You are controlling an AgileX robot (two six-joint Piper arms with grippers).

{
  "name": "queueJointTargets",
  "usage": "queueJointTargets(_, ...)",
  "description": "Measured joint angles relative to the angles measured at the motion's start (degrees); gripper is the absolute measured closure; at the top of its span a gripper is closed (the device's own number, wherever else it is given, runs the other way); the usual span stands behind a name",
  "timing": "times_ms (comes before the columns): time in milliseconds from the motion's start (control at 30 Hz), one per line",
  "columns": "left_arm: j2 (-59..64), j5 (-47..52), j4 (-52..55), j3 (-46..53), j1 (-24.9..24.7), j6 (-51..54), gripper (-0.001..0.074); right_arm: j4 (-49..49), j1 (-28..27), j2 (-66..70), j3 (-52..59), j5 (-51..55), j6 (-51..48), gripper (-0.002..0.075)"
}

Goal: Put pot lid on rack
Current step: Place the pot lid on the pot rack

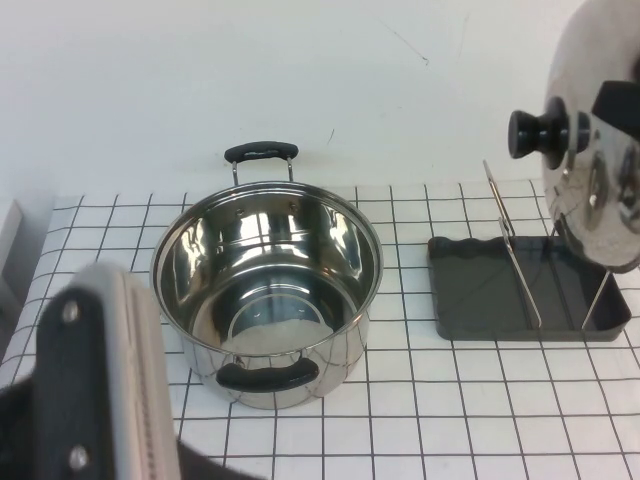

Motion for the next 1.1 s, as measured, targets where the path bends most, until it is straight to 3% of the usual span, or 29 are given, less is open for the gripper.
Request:
queueJointTargets(300,-6.19,-4.41,0.0,9.14,0.0,-1.5,0.0736,-0.2,2.62,13.3,-3.93,-2.36,-3.86,0.0666)
queueJointTargets(567,-6.44,-8.35,0.0,10.06,0.0,-1.95,0.0736,0.27,3.89,18.68,-4.02,-8.31,-9.68,0.0666)
queueJointTargets(1100,-6.44,-8.72,-0.2,10.06,0.0,-2.08,0.0736,1.34,3.89,24.58,-4.42,-7.48,-12.33,0.0663)
